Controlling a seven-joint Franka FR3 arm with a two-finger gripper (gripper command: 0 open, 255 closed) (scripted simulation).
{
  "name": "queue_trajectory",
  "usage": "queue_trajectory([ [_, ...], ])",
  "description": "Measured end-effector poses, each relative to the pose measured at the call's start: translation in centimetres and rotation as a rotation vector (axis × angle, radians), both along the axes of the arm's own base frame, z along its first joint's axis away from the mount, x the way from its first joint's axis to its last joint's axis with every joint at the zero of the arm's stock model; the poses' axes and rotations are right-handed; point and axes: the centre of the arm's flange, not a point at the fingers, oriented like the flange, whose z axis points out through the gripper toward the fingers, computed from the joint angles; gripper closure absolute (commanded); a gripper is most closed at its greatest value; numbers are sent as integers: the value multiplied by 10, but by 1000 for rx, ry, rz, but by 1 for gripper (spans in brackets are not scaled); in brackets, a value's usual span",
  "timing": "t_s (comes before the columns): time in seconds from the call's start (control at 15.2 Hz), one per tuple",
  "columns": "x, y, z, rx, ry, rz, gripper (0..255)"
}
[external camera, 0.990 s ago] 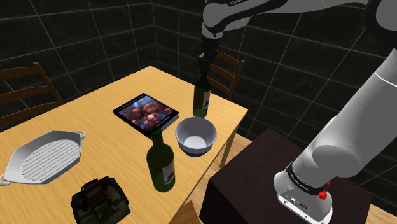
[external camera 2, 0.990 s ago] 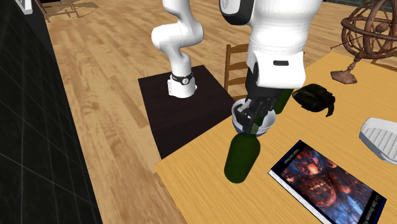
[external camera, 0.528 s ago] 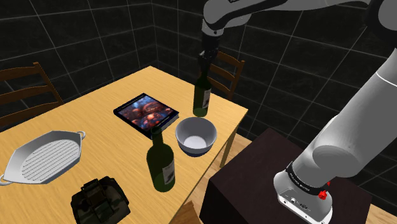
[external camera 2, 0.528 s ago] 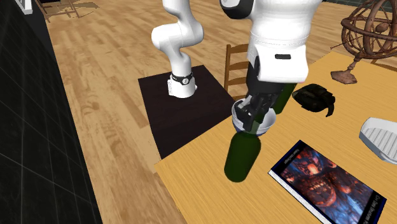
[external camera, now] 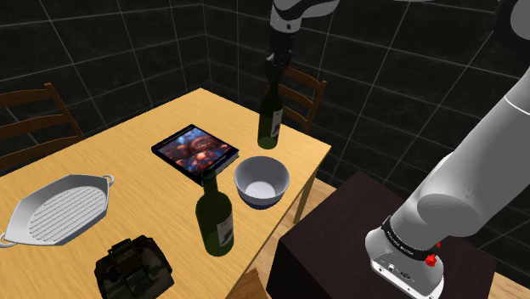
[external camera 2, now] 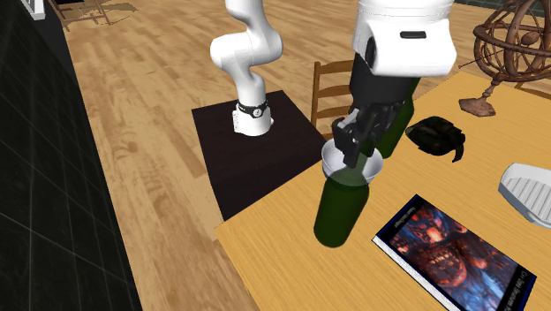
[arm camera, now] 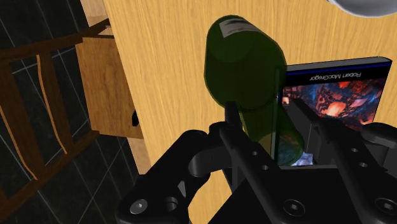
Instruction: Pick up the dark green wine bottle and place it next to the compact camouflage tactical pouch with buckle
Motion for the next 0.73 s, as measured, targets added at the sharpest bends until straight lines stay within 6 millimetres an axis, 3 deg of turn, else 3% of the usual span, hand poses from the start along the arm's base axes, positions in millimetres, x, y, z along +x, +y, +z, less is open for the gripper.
queue_trajectory([
  [0.73,-2,0,58,0,0,0,255],
])
